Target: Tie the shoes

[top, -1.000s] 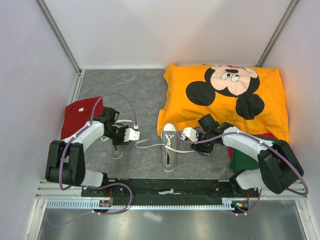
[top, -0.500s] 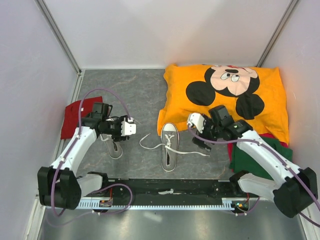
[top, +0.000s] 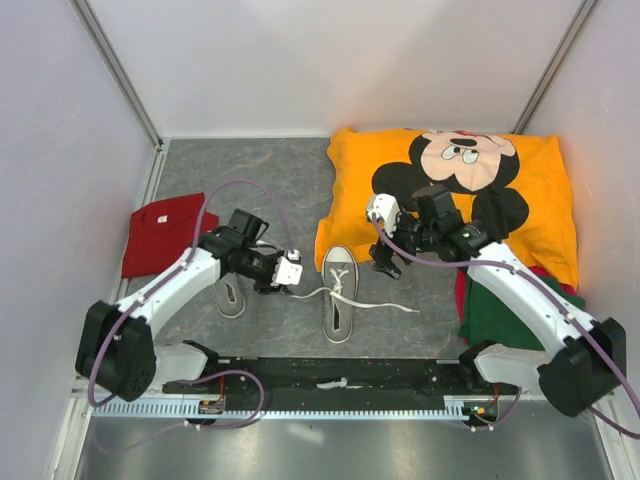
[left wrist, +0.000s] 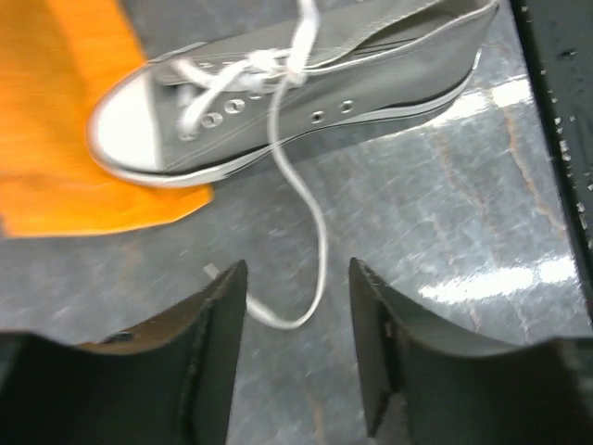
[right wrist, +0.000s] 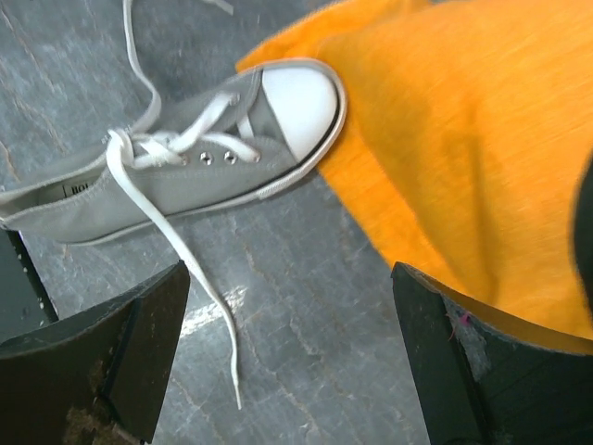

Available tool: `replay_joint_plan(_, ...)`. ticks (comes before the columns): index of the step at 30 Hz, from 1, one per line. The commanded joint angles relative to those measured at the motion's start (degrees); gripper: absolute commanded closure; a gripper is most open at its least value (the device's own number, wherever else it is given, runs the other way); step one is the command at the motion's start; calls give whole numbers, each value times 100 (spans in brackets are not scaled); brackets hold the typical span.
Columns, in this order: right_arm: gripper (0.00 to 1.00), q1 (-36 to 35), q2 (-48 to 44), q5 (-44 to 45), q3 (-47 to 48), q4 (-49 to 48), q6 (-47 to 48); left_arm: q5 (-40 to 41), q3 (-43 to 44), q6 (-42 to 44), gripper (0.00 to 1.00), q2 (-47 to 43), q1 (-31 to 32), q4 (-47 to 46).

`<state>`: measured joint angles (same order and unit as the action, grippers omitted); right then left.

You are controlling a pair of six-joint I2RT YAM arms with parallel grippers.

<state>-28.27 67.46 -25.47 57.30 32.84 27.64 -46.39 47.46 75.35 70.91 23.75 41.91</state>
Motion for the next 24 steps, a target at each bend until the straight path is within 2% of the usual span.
replay_joint_plan(1, 2, 6, 381, 77, 221, 512, -126, 138, -140, -703, 56, 528, 358, -937)
replay_joint_plan(4, 2, 6, 434, 279, -7, 513, -302, 473, -386, -1397, 61, 792, 692, -1902)
replay_joint_plan(7, 2, 6, 426, 455, -219, 600, -408, 675, -475, -1873, 63, 1098, 964, -2361)
replay_joint_plan(12, 3, 6, 382, 675, -447, 767, -347, 1219, -387, -2226, 63, 1513, 1193, -2582)
replay_joint_plan(18, 4, 6, 373, 825, -632, 899, -119, 1492, -378, -2183, 67, 1697, 1246, -2460)
replay_joint_plan(22, 5, 6, 390, 869, -720, 970, 13, 1510, -457, -2077, 83, 1601, 1246, -2407)
replay_joint_plan(24, 6, 15, 408, 851, -746, 1022, 66, 1405, -466, -2033, 87, 1488, 1246, -2311)
